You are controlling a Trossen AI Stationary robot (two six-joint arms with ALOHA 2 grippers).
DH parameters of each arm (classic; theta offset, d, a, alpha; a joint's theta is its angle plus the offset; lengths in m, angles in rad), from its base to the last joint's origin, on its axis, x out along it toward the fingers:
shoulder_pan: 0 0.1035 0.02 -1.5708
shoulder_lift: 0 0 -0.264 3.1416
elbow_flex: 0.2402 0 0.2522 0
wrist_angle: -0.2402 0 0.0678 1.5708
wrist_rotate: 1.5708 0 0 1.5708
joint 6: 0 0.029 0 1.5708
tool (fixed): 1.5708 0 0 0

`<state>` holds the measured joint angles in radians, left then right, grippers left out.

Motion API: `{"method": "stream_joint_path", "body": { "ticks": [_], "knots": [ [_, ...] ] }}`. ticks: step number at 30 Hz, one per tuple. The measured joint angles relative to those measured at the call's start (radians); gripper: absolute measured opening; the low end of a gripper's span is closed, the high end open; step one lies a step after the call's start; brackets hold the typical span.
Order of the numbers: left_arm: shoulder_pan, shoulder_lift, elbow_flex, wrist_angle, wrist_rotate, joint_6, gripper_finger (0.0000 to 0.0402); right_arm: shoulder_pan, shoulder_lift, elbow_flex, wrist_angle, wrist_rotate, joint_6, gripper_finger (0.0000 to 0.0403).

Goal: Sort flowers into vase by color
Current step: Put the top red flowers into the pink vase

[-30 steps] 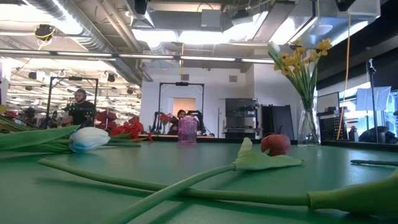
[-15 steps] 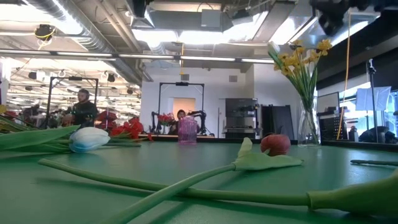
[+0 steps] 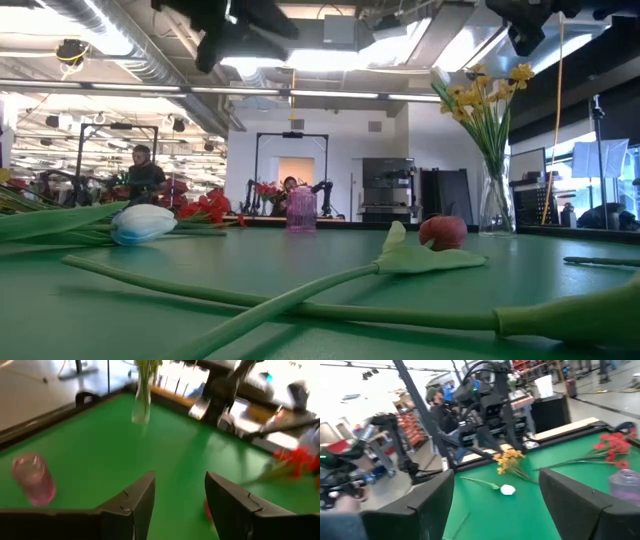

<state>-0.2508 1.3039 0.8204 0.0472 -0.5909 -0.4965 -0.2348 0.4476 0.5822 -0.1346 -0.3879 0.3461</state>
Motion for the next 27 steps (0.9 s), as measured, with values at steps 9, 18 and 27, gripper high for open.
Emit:
{"method": "stream_joint_path", "body": {
  "ticks": [9,18,27],
  "knots": [
    [0.010,0.006,0.000,-0.154,0.015,-0.071,0.0167,0.002,0.002,0.114,-0.105,0.116,-0.084,0.0223],
    [0.068,0.006,0.000,-0.428,0.114,-0.263,0.0167,0.216,0.116,0.168,-0.202,0.349,-0.138,0.0201],
    [0.102,0.005,0.000,-0.658,0.156,-0.429,0.0167,0.498,0.338,0.326,-0.332,0.637,-0.141,0.0202]
  ]
}}
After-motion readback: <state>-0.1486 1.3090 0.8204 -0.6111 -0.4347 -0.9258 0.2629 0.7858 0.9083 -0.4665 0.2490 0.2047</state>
